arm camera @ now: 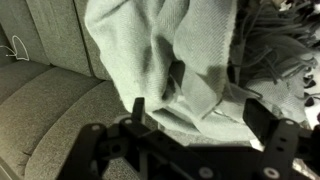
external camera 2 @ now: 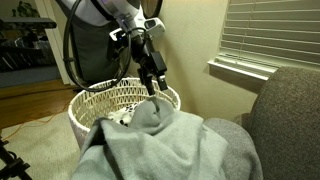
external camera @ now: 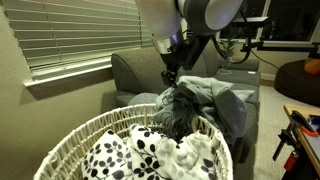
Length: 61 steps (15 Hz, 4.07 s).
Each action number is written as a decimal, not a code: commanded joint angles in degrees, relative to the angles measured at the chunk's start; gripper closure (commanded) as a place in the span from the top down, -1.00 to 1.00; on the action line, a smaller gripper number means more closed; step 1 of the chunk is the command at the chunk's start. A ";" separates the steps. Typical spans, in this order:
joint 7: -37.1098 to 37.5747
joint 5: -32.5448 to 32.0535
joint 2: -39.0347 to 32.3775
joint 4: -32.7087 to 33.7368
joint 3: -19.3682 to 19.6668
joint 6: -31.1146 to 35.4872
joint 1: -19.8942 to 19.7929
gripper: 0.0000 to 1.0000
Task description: Put the green blanket in the basket on the couch
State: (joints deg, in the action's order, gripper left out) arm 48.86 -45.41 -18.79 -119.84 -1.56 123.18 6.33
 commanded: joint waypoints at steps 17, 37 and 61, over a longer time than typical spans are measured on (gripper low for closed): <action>-8.51 6.44 -12.83 10.05 0.74 3.03 4.71 1.00; -9.03 2.21 -20.44 15.29 5.75 -1.20 9.62 1.00; -9.05 2.33 -27.18 20.50 6.33 -1.22 10.26 0.17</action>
State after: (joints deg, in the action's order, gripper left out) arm 39.75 -42.36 -45.80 -99.71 3.62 123.19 15.12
